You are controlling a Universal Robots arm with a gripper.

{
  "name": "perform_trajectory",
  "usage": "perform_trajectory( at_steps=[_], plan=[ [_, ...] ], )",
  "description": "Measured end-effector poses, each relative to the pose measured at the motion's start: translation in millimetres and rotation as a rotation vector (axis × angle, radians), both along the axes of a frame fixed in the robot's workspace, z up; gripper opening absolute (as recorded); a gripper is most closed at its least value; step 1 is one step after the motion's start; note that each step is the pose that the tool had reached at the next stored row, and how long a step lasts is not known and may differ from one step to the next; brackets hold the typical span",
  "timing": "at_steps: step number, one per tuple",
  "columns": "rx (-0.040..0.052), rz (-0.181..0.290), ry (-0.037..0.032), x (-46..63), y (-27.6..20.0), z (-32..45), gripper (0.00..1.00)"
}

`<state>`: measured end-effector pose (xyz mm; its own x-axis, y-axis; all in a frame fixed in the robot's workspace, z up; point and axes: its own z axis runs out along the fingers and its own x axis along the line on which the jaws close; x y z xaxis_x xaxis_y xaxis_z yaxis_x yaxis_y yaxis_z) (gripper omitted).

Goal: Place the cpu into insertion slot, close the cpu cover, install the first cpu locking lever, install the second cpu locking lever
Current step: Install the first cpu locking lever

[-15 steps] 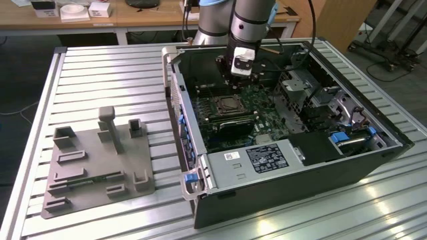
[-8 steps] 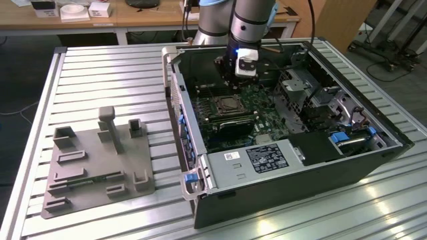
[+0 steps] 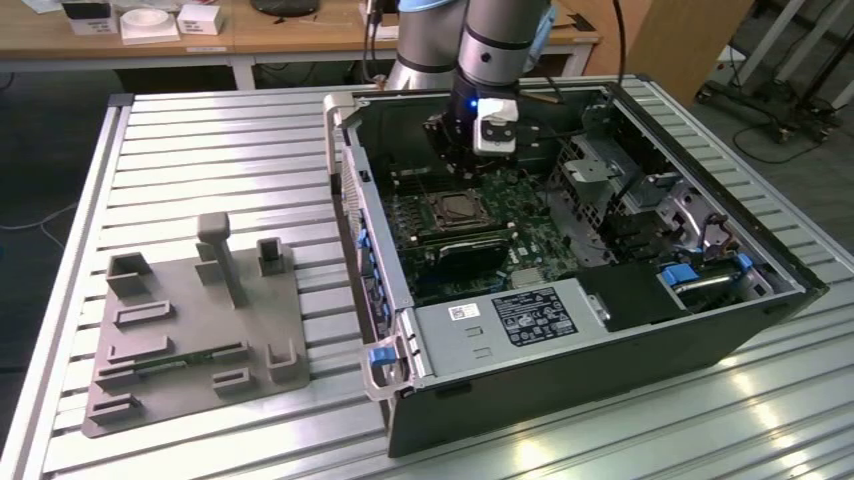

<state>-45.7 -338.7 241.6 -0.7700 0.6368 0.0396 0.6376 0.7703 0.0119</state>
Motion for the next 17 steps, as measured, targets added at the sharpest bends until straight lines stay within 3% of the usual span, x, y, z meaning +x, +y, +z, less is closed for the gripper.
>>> perform_trajectory(
  at_steps=[8,17],
  plan=[
    [0.0,0.018,0.0,-17.5,0.0,-0.9,0.11],
    [-0.0001,0.181,0.0001,-17.6,0.0,-2.6,0.11]
  ],
)
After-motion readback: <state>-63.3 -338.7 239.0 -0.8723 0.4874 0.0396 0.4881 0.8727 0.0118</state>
